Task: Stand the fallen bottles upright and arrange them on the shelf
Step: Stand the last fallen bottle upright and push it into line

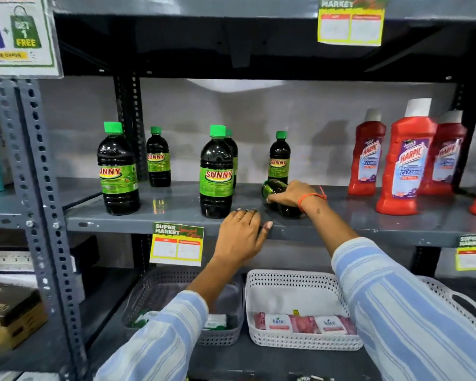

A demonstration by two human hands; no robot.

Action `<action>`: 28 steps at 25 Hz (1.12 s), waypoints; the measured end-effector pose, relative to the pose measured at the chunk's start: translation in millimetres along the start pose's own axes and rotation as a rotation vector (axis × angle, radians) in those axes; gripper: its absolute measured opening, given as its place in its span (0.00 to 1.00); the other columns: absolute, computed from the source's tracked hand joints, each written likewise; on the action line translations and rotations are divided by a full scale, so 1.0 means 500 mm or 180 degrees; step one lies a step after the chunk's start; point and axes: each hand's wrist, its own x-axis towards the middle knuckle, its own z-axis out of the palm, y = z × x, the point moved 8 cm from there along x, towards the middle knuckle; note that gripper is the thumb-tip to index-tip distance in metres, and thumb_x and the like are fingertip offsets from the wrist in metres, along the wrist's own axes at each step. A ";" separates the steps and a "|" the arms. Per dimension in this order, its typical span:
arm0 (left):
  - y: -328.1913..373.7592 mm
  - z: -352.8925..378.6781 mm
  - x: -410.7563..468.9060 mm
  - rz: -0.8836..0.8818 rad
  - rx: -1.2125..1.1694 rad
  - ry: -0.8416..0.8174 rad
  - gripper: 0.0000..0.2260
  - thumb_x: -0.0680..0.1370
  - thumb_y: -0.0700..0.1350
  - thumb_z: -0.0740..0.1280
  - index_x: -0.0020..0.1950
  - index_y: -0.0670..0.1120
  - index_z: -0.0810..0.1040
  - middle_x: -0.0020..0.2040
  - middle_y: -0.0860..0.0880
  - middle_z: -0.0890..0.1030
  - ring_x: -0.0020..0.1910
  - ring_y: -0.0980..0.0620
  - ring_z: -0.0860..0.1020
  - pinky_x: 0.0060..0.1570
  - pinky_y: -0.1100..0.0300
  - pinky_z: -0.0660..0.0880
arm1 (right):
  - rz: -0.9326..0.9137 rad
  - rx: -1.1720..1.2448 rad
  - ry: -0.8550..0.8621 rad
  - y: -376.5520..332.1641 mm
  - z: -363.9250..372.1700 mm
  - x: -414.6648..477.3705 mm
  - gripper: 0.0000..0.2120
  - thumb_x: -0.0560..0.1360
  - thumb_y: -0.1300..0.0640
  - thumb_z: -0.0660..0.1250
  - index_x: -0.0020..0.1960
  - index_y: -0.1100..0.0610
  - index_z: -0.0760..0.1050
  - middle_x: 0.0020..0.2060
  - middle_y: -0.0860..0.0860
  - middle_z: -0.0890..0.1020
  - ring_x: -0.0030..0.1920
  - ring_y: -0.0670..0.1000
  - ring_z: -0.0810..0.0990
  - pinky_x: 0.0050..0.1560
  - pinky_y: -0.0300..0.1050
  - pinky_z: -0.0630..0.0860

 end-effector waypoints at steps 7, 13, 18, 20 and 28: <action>0.002 -0.006 -0.005 -0.0122 0.0013 -0.0007 0.20 0.78 0.53 0.55 0.46 0.40 0.81 0.44 0.43 0.84 0.42 0.45 0.81 0.47 0.54 0.73 | -0.0146 0.2415 0.0391 0.050 0.025 -0.008 0.28 0.63 0.46 0.75 0.58 0.58 0.72 0.50 0.54 0.81 0.45 0.52 0.80 0.36 0.38 0.74; 0.000 -0.014 -0.002 -0.0111 0.0076 0.0206 0.21 0.78 0.53 0.55 0.46 0.40 0.81 0.44 0.43 0.84 0.42 0.45 0.81 0.46 0.54 0.74 | -0.0182 0.2807 0.0239 0.063 0.023 0.006 0.37 0.65 0.57 0.77 0.68 0.58 0.62 0.58 0.54 0.75 0.56 0.52 0.75 0.54 0.44 0.72; 0.001 -0.011 -0.004 -0.0073 0.0094 0.0269 0.21 0.78 0.54 0.55 0.45 0.40 0.81 0.43 0.44 0.84 0.41 0.45 0.81 0.45 0.53 0.72 | -0.0181 0.2330 0.0029 0.081 0.012 0.004 0.35 0.70 0.50 0.73 0.70 0.58 0.59 0.57 0.51 0.72 0.55 0.50 0.72 0.55 0.42 0.68; -0.001 -0.011 -0.004 -0.0092 0.0107 0.0270 0.21 0.78 0.54 0.55 0.46 0.40 0.81 0.43 0.44 0.84 0.41 0.45 0.81 0.46 0.54 0.73 | -0.0203 0.2206 -0.0014 0.089 0.005 0.007 0.38 0.68 0.50 0.75 0.70 0.58 0.58 0.58 0.50 0.73 0.57 0.50 0.73 0.57 0.42 0.68; 0.001 -0.006 -0.008 -0.0103 0.0088 0.0240 0.22 0.78 0.54 0.54 0.47 0.40 0.81 0.45 0.44 0.84 0.42 0.46 0.81 0.47 0.54 0.73 | -0.0290 0.2015 0.0053 0.091 0.013 0.003 0.41 0.65 0.55 0.78 0.67 0.62 0.57 0.54 0.51 0.71 0.55 0.49 0.71 0.56 0.40 0.67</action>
